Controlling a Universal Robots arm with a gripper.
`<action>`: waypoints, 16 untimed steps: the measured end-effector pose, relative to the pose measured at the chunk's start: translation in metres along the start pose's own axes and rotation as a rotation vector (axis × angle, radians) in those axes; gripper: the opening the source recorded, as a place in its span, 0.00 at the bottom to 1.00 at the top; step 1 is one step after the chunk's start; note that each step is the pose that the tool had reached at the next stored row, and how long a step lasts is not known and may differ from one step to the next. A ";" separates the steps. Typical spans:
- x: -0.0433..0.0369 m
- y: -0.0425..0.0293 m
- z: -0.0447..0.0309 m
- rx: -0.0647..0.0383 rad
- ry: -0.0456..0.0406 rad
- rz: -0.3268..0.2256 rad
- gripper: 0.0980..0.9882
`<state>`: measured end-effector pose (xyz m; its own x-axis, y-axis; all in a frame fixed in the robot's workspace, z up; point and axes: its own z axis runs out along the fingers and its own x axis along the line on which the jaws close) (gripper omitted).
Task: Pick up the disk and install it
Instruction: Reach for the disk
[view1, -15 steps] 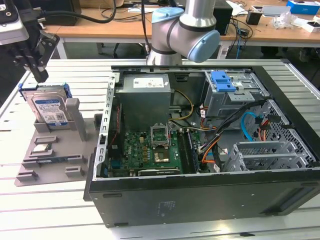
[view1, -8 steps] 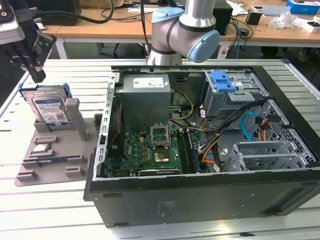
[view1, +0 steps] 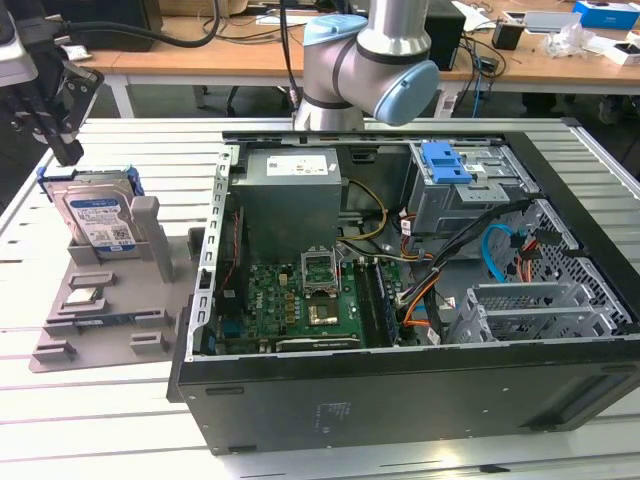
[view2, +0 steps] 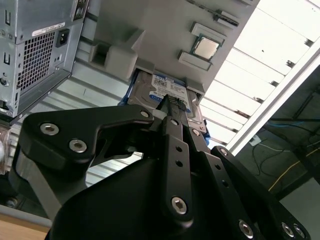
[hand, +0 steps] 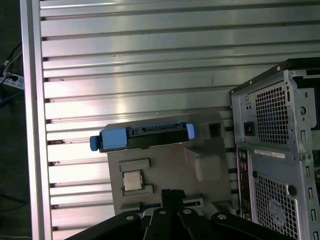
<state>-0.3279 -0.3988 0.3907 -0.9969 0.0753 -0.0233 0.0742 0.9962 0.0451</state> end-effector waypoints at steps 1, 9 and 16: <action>0.0018 -0.0002 0.0001 0.000 0.0000 0.000 0.01; 0.0081 -0.0006 0.0002 0.000 0.0000 0.000 0.01; 0.0147 -0.0011 0.0005 0.000 0.0000 0.000 0.01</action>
<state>-0.3426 -0.3988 0.3898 -0.9969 0.0753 -0.0233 0.0742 0.9962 0.0451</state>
